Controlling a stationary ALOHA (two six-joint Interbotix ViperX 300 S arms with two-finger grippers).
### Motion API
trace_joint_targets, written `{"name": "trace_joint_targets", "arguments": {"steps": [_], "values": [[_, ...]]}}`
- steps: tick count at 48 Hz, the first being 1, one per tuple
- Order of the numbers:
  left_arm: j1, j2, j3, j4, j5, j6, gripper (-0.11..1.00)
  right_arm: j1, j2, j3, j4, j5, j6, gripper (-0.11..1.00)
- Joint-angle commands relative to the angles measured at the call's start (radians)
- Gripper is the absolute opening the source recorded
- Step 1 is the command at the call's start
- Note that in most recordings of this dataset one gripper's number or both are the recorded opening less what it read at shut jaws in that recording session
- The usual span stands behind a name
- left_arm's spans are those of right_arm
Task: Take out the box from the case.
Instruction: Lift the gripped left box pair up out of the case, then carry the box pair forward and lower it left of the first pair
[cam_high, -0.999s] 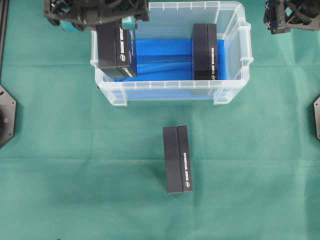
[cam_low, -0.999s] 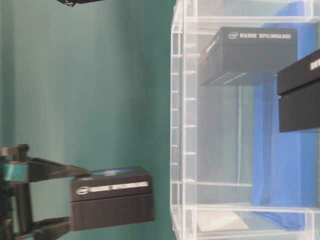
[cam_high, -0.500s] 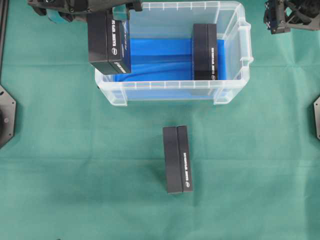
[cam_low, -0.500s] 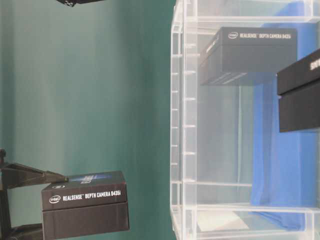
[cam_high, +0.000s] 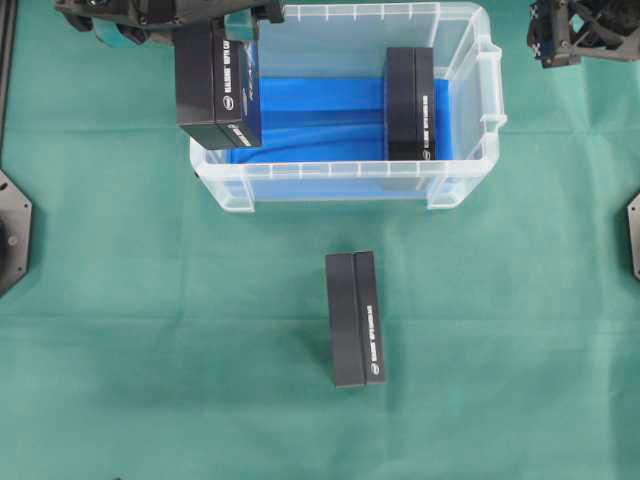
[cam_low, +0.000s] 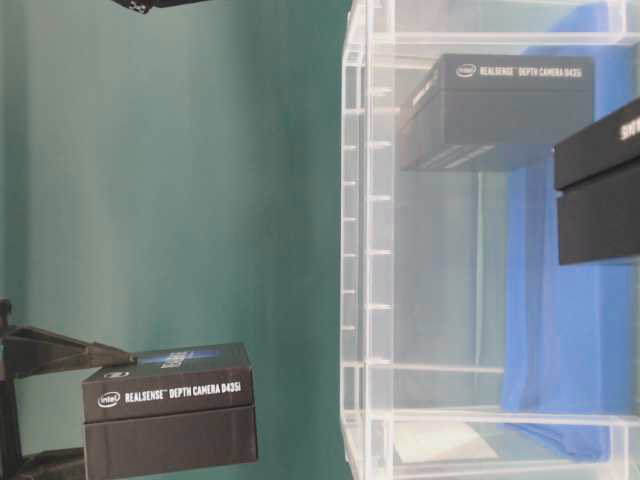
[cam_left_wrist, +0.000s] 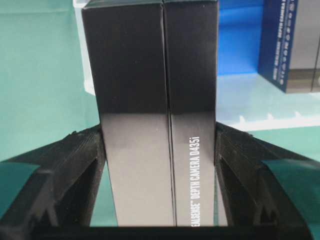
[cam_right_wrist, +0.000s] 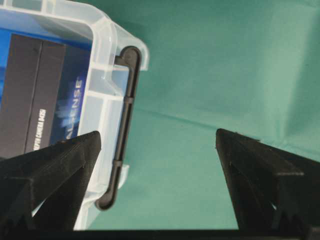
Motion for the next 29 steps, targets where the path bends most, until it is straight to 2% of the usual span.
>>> {"name": "trace_joint_targets", "arguments": {"steps": [1,18,29], "values": [[-0.002,-0.029,-0.028,0.003,-0.003,0.002,0.61,0.000,-0.011,-0.012,-0.003,-0.006,0.002,0.94],[-0.002,-0.031,-0.025,0.003,-0.003,0.002,0.61,-0.002,-0.011,-0.014,-0.005,-0.005,0.002,0.94],[-0.032,-0.031,-0.021,0.003,0.003,-0.012,0.61,-0.002,-0.012,-0.012,-0.003,-0.005,0.002,0.94]]}}
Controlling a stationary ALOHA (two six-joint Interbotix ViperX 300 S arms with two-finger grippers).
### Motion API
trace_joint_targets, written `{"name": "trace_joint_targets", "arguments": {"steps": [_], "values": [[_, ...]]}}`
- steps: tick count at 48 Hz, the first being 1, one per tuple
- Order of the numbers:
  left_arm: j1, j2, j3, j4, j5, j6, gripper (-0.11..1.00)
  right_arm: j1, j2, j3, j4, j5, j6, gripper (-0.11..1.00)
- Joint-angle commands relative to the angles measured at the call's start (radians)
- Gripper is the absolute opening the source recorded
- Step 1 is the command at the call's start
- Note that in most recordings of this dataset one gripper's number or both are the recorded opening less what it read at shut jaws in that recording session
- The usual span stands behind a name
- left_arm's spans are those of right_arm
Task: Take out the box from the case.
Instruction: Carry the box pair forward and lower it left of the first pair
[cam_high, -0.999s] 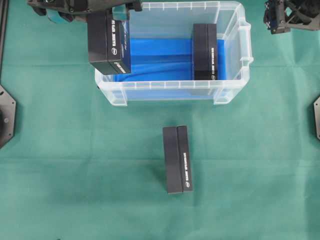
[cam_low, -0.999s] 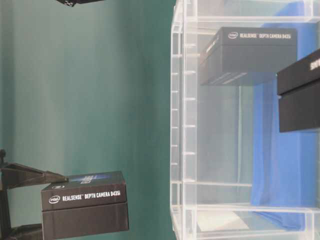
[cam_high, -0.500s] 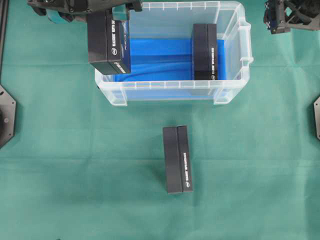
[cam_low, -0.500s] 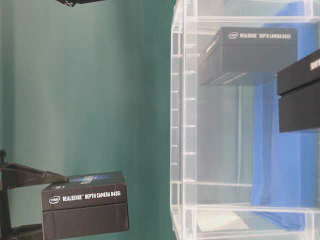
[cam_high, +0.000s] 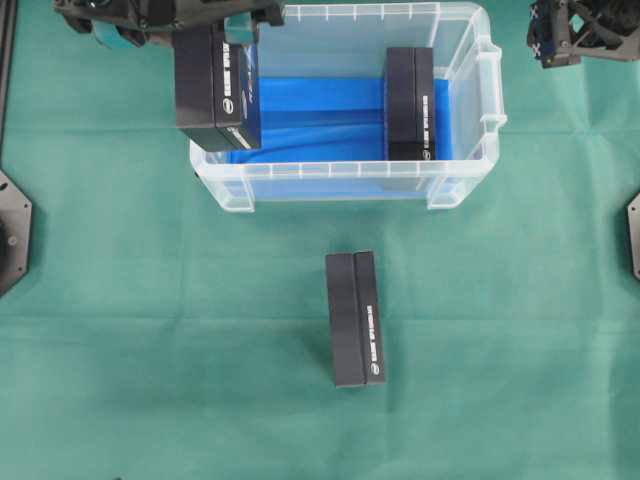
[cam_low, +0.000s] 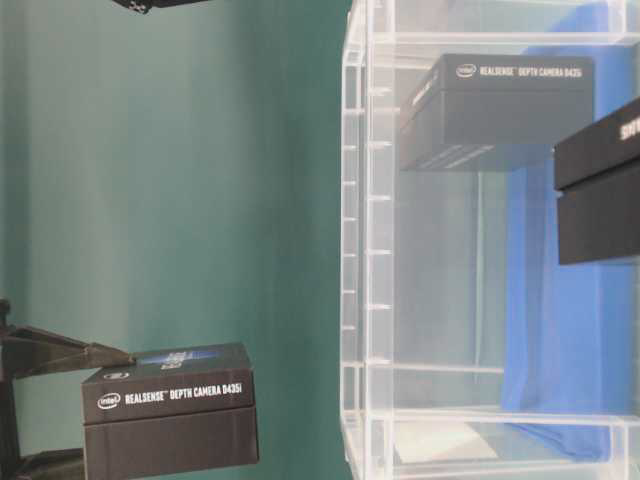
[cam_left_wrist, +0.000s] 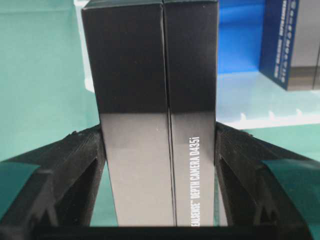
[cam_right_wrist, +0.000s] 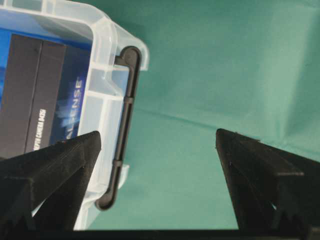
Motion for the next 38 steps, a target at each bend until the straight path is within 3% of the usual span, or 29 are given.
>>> {"name": "trace_joint_targets", "arguments": {"steps": [1,12,38], "values": [[-0.021,-0.032,-0.021,0.003,0.000,-0.008,0.61,-0.002,-0.012,-0.014,-0.005,-0.005,0.002,0.94],[-0.080,-0.037,-0.009,0.003,0.002,-0.063,0.61,-0.002,-0.012,-0.012,-0.003,-0.005,0.002,0.94],[-0.336,-0.055,0.051,0.011,-0.002,-0.337,0.61,-0.002,-0.012,-0.012,-0.003,-0.005,-0.029,0.94]]}}
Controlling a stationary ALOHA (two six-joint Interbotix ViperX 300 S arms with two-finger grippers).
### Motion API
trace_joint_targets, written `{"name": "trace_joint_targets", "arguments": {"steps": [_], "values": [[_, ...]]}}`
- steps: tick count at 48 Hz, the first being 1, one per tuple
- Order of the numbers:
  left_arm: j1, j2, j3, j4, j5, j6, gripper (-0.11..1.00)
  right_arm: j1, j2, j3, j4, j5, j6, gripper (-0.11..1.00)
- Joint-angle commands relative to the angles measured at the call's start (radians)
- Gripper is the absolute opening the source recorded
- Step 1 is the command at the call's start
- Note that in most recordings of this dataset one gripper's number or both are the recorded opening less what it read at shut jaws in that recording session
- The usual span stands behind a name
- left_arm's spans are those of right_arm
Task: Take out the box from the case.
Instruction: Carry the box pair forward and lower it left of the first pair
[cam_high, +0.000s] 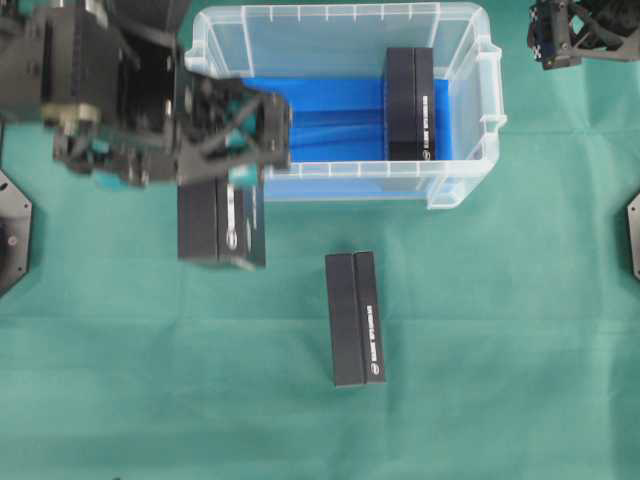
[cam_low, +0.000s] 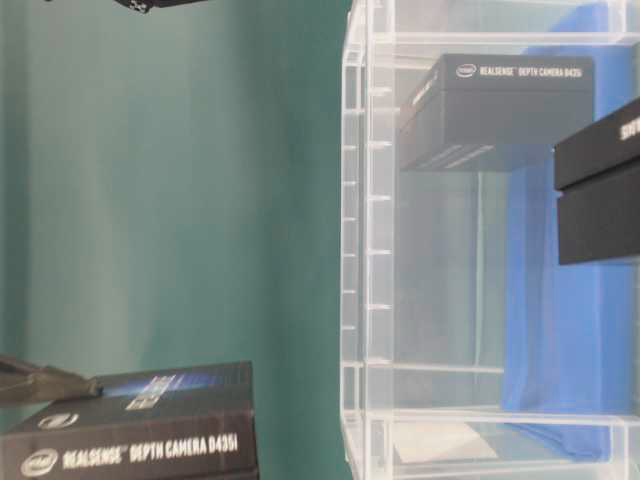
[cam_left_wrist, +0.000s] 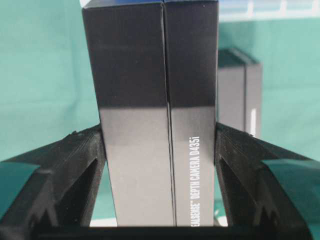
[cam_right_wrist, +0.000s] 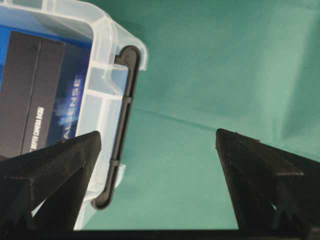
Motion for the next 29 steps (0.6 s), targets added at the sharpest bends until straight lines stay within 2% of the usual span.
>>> {"name": "trace_joint_targets", "arguments": {"steps": [1,16,21,29], "values": [[-0.048,-0.034,-0.009,0.008,-0.003,-0.044,0.61,-0.002,-0.011,-0.012,-0.003,-0.005,-0.002,0.94],[-0.207,-0.017,-0.006,0.009,-0.006,-0.206,0.61,-0.002,-0.011,-0.012,-0.005,-0.005,-0.005,0.94],[-0.238,-0.009,-0.005,0.009,-0.006,-0.229,0.61,-0.002,-0.011,-0.012,-0.003,-0.005,-0.005,0.94],[-0.244,-0.006,0.008,0.009,-0.008,-0.238,0.61,0.000,-0.011,-0.012,-0.003,-0.005,-0.005,0.94]]}}
